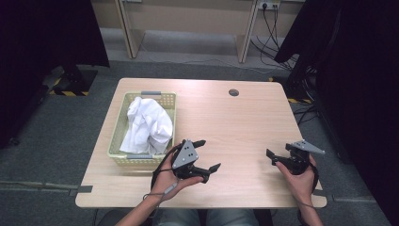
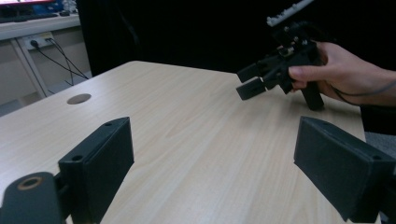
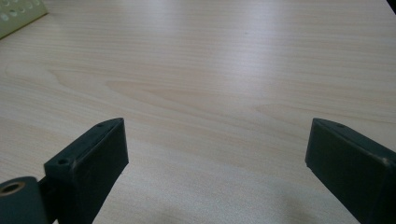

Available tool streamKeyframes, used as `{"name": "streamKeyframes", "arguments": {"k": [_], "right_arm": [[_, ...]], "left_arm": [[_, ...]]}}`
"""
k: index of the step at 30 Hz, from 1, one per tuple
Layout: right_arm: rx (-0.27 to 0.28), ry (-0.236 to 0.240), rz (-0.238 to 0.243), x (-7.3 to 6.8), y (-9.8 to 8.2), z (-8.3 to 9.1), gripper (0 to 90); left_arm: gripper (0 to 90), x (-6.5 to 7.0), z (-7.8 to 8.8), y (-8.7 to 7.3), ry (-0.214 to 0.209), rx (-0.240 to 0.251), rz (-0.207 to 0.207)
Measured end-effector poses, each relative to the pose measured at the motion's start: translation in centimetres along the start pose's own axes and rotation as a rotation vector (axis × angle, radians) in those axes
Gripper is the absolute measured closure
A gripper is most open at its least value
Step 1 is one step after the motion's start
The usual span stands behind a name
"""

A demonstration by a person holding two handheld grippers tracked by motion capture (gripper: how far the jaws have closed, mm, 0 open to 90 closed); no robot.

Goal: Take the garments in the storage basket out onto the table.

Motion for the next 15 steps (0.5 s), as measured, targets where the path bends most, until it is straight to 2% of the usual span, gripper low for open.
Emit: {"name": "streamKeyframes", "arguments": {"k": [6,15], "right_arm": [[0.0,0.0,-0.002,0.0,0.0,0.0,6.2],[0.0,-0.001,-0.001,0.0,0.0,0.0,6.1]], "left_arm": [[11.2,-1.0,0.8,1.0,0.026,0.009,-0.007],[11.3,-2.5,1.8,1.7,0.062,-0.004,-0.013]]}}
Point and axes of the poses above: each handheld gripper's, and its own axes: z roughly backward along the jaws, y roughly out of its top, x roughly to its right, the point moved 8 cm from there along -z, roughly forward along the jaws, and after that the axes turned 6 degrees about -y, right-handed, at the moved point
